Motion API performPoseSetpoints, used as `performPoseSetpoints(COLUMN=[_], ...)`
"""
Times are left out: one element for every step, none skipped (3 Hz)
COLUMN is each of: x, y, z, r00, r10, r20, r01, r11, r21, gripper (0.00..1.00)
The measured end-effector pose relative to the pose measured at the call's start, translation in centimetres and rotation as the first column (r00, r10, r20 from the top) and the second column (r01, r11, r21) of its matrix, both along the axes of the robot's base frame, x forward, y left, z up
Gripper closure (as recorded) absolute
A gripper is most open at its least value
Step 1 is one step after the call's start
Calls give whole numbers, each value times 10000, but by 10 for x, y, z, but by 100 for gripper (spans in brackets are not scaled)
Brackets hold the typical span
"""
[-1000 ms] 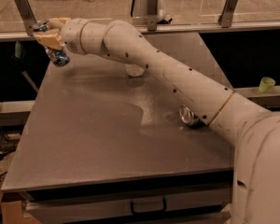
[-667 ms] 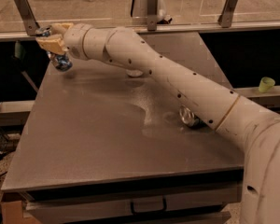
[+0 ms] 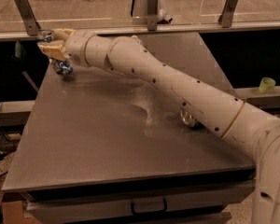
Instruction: Place redbull can upright
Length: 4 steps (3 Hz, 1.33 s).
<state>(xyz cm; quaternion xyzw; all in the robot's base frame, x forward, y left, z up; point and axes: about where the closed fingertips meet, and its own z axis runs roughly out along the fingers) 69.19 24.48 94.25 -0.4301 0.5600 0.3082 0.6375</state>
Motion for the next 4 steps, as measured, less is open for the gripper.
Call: performPoseSetpoints(x=[-5,-10,-16,-22], y=[-2,-8,-16,-26], z=[-8,-17,-25,-29], r00=[10000,9998,9991,9979], r10=[2,-154,-353,-532], r20=[-33,-132,-255,-357], r01=[-2,155,356,533], r11=[10000,9998,9993,9986], r21=[74,110,107,14], gripper=[83,59,35,12])
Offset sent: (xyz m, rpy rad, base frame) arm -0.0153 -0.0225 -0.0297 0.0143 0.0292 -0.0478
